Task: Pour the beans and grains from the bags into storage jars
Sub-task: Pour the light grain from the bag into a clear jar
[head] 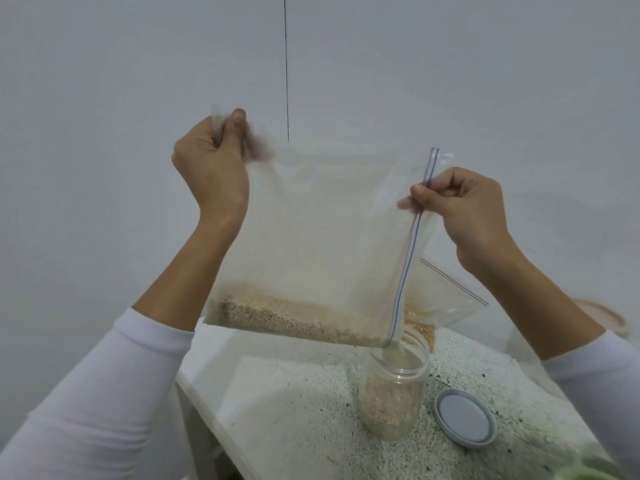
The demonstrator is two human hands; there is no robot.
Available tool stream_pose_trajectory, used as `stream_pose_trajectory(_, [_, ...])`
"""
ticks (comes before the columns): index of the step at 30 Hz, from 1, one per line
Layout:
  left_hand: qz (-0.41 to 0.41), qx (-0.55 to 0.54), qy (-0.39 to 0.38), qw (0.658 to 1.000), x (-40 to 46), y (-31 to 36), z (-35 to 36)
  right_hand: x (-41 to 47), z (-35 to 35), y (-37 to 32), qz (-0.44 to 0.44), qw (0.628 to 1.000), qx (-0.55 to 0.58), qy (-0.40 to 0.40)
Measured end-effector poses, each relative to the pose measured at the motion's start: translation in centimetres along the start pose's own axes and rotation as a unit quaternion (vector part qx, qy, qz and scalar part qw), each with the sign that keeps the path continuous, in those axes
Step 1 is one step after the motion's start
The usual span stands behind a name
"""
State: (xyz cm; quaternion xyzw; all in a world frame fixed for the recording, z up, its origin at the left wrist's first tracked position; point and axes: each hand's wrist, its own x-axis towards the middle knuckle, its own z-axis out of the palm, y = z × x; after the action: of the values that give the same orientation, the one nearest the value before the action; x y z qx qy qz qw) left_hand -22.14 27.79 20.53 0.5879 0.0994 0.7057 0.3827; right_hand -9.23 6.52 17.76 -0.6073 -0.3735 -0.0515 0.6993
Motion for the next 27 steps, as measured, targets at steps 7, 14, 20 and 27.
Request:
stream_pose_trajectory(7, [0.003, 0.0, 0.013, 1.0, -0.1, 0.1, -0.2, 0.2, -0.4, -0.5, -0.002, 1.0, 0.0, -0.014])
stream_pose_trajectory(14, [0.007, 0.007, 0.01, 1.0, -0.3, 0.6, 0.0, 0.1, -0.7, -0.3, 0.004, 1.0, 0.001, -0.013])
stream_pose_trajectory(20, [0.013, 0.006, -0.003, 1.0, -0.7, 0.9, 0.5, 0.0, -0.6, -0.1, 0.017, 1.0, 0.0, -0.024])
stream_pose_trajectory(27, [0.005, 0.008, 0.005, 1.0, -0.7, 0.9, 0.9, 0.0, -0.9, 0.0, 0.018, 1.0, 0.0, -0.021])
